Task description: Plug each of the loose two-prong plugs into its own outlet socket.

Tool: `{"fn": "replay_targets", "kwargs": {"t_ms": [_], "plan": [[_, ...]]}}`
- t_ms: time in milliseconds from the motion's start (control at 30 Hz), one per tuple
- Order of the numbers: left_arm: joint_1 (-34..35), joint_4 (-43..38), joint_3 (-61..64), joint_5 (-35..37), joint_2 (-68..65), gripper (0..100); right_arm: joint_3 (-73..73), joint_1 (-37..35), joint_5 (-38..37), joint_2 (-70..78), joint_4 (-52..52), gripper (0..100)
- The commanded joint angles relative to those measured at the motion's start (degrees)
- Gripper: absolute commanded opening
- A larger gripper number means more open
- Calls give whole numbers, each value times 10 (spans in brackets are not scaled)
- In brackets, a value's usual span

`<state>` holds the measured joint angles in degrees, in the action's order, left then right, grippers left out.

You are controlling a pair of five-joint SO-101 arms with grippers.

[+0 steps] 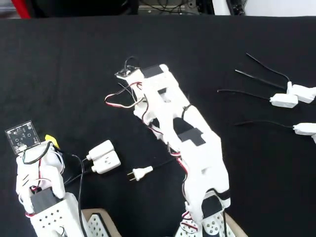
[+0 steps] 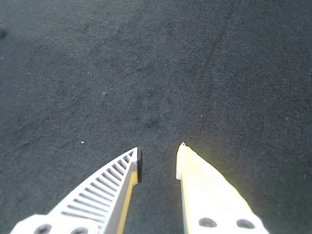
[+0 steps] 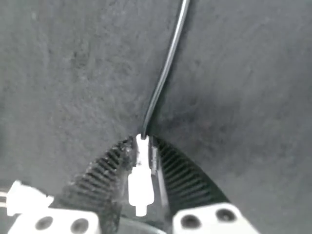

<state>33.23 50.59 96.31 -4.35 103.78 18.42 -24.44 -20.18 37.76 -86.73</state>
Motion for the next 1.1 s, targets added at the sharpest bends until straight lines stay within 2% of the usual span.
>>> {"fn": "replay_targets", "kwargs": {"t_ms": [0, 267, 467, 567, 1067], "plan": [[-7, -12, 11, -6, 3, 137, 61, 4, -2, 7, -59, 73], [-7, -14, 11, -6, 3, 137, 153, 4, 23, 79, -138, 90], [-7, -15, 11, -6, 3, 137, 163, -3, 30, 102, -144, 89], [-7, -15, 11, -6, 3, 137, 153, -5, 50, 101, -145, 89], [-7, -15, 11, -6, 3, 137, 17, -36, 49, -4, -142, 90]]}}
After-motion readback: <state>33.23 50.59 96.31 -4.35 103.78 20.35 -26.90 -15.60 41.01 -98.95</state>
